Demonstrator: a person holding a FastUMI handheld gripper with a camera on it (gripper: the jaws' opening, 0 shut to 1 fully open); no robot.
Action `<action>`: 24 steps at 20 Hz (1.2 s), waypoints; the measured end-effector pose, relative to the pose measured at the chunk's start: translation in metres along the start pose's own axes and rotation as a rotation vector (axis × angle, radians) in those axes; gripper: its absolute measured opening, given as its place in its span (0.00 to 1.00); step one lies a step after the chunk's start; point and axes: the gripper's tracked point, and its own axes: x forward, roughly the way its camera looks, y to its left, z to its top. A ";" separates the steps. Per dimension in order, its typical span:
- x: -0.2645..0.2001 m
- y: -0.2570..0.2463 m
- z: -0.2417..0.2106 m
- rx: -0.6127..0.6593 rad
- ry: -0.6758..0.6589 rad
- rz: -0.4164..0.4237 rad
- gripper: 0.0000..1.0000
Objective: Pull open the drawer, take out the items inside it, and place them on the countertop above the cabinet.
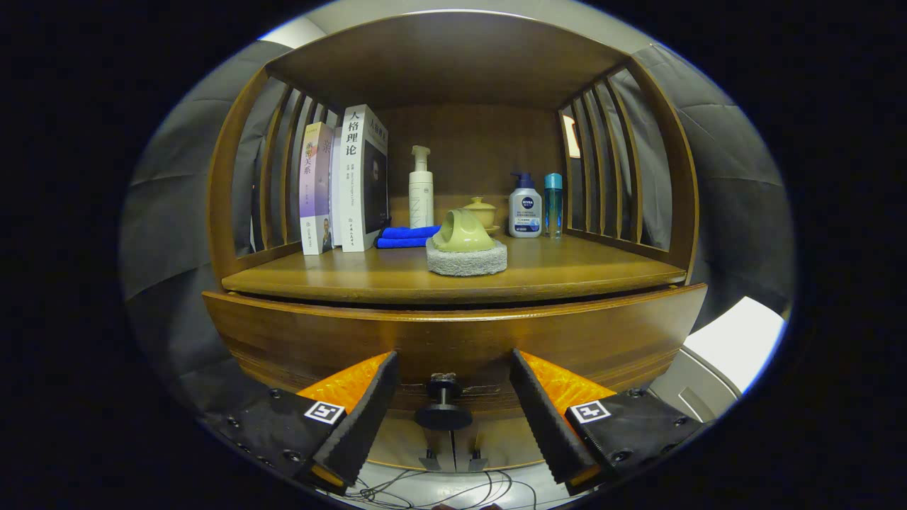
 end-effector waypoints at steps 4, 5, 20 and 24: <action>0.016 0.000 0.003 -0.002 0.018 0.002 0.99; 0.015 0.000 0.005 0.007 0.022 0.002 0.99; -0.084 -0.017 0.108 -0.013 -0.091 0.040 0.99; -0.139 -0.024 0.146 -0.014 -0.141 0.083 0.99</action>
